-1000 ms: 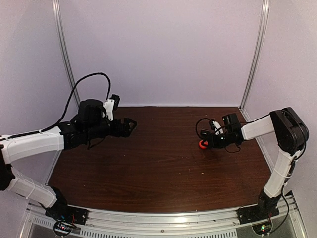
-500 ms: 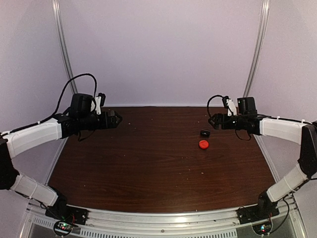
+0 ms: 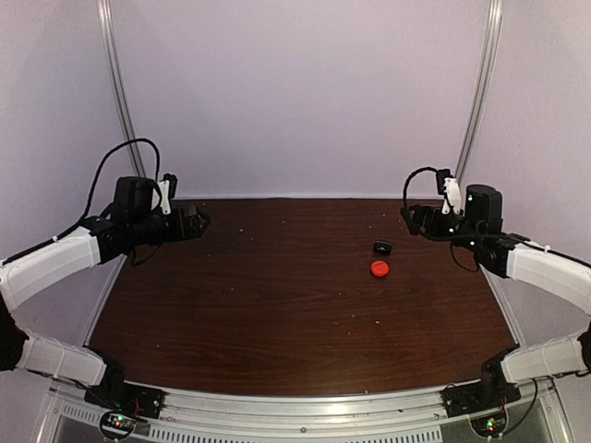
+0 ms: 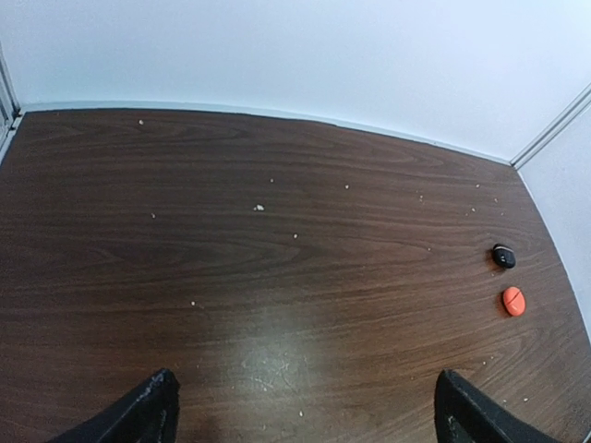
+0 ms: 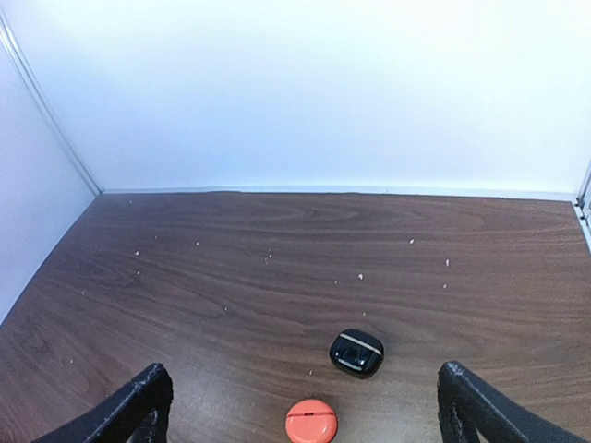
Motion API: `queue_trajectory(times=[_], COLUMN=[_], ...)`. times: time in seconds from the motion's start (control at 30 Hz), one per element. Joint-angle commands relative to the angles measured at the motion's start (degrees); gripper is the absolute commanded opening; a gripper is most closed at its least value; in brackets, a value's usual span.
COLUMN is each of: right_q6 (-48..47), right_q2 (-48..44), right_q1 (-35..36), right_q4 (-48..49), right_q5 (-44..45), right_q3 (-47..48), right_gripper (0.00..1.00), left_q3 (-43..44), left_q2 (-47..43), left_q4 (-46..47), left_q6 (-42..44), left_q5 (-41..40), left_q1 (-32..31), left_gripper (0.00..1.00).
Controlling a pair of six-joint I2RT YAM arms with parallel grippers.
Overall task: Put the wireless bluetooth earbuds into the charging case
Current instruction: Reset both arms
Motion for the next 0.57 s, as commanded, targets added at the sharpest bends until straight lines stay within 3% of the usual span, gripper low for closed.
queue_trajectory(times=[0.0, 0.2, 0.53], right_q6=[1.87, 3.98, 4.45], right_q2=[-5.35, -11.80, -14.28], right_q1=[0.88, 1.28, 1.30], right_q4=[5.97, 8.43, 10.39], right_q5=[1.66, 3.36, 5.06], right_q3=[-8.42, -16.54, -19.70], right_gripper=[1.00, 1.00, 1.00], left_q3=[-8.21, -16.10, -16.90], left_q2=[-2.74, -3.18, -1.60], left_q4=[4.28, 8.90, 12.01], left_q6=[-4.21, -8.22, -9.50], left_q5=[-0.22, -0.01, -1.26], left_q1=[0.36, 0.36, 0.27], left_gripper=[0.98, 0.98, 0.98])
